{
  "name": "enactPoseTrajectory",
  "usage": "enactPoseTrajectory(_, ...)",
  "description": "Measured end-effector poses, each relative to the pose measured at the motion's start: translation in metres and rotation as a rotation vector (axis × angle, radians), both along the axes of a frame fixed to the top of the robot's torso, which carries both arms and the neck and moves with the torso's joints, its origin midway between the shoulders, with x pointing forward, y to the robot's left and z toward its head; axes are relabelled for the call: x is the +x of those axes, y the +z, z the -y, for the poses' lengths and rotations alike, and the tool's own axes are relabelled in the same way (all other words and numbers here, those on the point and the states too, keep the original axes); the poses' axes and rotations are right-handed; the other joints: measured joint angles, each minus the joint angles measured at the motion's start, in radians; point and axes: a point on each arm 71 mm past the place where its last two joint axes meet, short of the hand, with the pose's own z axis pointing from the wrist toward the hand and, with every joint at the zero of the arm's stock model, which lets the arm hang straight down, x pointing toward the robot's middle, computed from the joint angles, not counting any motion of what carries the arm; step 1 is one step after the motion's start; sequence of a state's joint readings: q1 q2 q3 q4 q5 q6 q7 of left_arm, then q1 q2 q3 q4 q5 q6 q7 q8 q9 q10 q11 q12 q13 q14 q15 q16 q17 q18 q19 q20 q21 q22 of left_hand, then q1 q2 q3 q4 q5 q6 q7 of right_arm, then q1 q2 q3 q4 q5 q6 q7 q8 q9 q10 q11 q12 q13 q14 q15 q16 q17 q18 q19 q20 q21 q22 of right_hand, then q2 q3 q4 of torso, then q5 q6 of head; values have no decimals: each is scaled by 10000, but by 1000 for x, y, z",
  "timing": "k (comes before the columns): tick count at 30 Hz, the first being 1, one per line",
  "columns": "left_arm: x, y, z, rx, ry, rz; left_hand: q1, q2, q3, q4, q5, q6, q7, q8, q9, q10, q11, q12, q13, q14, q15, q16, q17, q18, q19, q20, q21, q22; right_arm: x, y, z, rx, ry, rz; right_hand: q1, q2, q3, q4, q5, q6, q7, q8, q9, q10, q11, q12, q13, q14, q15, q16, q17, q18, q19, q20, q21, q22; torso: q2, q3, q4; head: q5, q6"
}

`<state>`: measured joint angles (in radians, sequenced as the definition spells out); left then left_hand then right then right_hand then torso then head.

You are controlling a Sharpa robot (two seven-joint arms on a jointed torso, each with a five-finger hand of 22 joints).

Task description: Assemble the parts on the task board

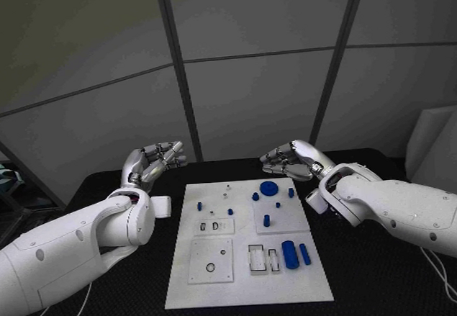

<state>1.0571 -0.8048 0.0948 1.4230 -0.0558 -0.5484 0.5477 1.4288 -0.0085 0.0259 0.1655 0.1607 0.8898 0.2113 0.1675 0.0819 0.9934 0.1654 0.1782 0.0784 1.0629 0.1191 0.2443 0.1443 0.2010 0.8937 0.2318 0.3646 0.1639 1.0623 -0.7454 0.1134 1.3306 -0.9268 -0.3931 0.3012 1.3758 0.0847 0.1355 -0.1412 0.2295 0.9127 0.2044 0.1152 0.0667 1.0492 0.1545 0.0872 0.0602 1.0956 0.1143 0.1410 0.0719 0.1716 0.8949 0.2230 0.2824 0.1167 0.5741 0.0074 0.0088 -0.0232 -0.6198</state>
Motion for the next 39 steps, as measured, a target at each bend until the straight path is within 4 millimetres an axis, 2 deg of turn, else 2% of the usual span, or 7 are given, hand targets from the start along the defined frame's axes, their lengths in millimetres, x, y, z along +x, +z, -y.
enactPoseTrajectory(11, -21, 11, 12, -124, -1314, -138, 284, -32, 170, -265, -4, 854, -241, -116, -117, 1225, -404, -320, -24, 1732, -527, 170, 743, -1, 1381, -572, 570, 200, 11, 30, -8, -3241, 283, 1189, -198, -521, 510, -370, 15, 994, -320, -177, 9, 1109, -476, -150, 21, 2804, -782, 1002, 718, -2, 1928, -896, 1884, 896, 458, -41, 128, -186, 33)
enactPoseTrajectory(15, -28, 15, 18, -177, -1711, -192, 284, -32, 170, -265, -36, 878, -240, -140, -117, 1261, -402, -377, -31, 1778, -569, 176, 838, -1, 1427, -619, 598, 220, 12, 36, -17, -4333, 290, 1480, -390, -713, 727, -384, 92, 1133, -387, -313, 9, 1176, -547, -193, 22, 3493, -973, 2287, 1541, -3, 2434, -1202, 2989, 1535, 639, -71, 174, -260, 45)
enactPoseTrajectory(16, -30, 15, 19, -191, -1796, -201, 284, -32, 170, -265, -36, 878, -240, -157, -117, 1276, -387, -401, -31, 1778, -568, 175, 838, 0, 1427, -619, 598, 220, 12, 36, -19, -4573, 276, 1545, -606, -929, 951, -362, 146, 1157, -412, -439, 8, 1134, -589, -230, 27, 3613, -1060, 3846, 2521, -2, 2737, -1322, 4001, 2152, 694, -81, 190, -277, 45)
enactPoseTrajectory(19, -34, 17, 23, -230, -2030, -230, 284, -32, 170, -265, -36, 878, -240, -164, -127, 1276, -387, -407, -41, 1778, -568, 175, 862, -2, 1427, -618, 598, 220, 13, 38, -23, -5294, 220, 1725, -759, -1082, 1192, -315, 146, 1154, -408, -494, 8, 1010, -600, -231, 33, 3670, -1066, 6180, 4336, -4, 3041, -1345, 5410, 3390, 824, -107, 226, -320, 45)
enactPoseTrajectory(24, -39, 20, 26, -259, -2255, -274, 284, -31, 170, -265, -36, 878, -240, -196, -127, 1276, -386, -449, -40, 1778, -568, 175, 896, -2, 1427, -618, 598, 219, 13, 36, -29, -6226, 199, 1871, -797, -1229, 1472, -202, 146, 1088, -474, -494, 8, 899, -595, -231, 44, 3680, -1056, 8344, 6408, -104, 3284, -1246, 7233, 5499, 1009, -151, 273, -374, 87)
enactPoseTrajectory(32, -41, 21, 28, -280, -2421, -314, 283, -31, 170, -265, -36, 913, -204, -235, -126, 1276, -386, -508, -40, 1777, -567, 175, 927, -1, 1427, -618, 597, 228, 13, 34, -39, -7170, 298, 1977, -875, -1387, 1462, -137, 33, 847, -492, -494, 7, 594, -541, -230, 43, 3679, -1056, 9332, 7432, -325, 3568, -1208, 8258, 6793, 1235, -182, 303, -403, 134)
enactPoseTrajectory(39, -42, 21, 29, -291, -2489, -338, 283, -32, 170, -264, -36, 913, -204, -236, -135, 1276, -386, -508, -49, 1777, -567, 174, 944, -1, 1426, -618, 597, 227, 16, 31, -42, -7688, 277, 1901, -837, -1426, 1436, -55, 26, 779, -490, -494, 6, 438, -492, -231, 43, 3715, -1020, 9762, 7853, -323, 3600, -1176, 8629, 7237, 1359, -200, 329, -445, 134)
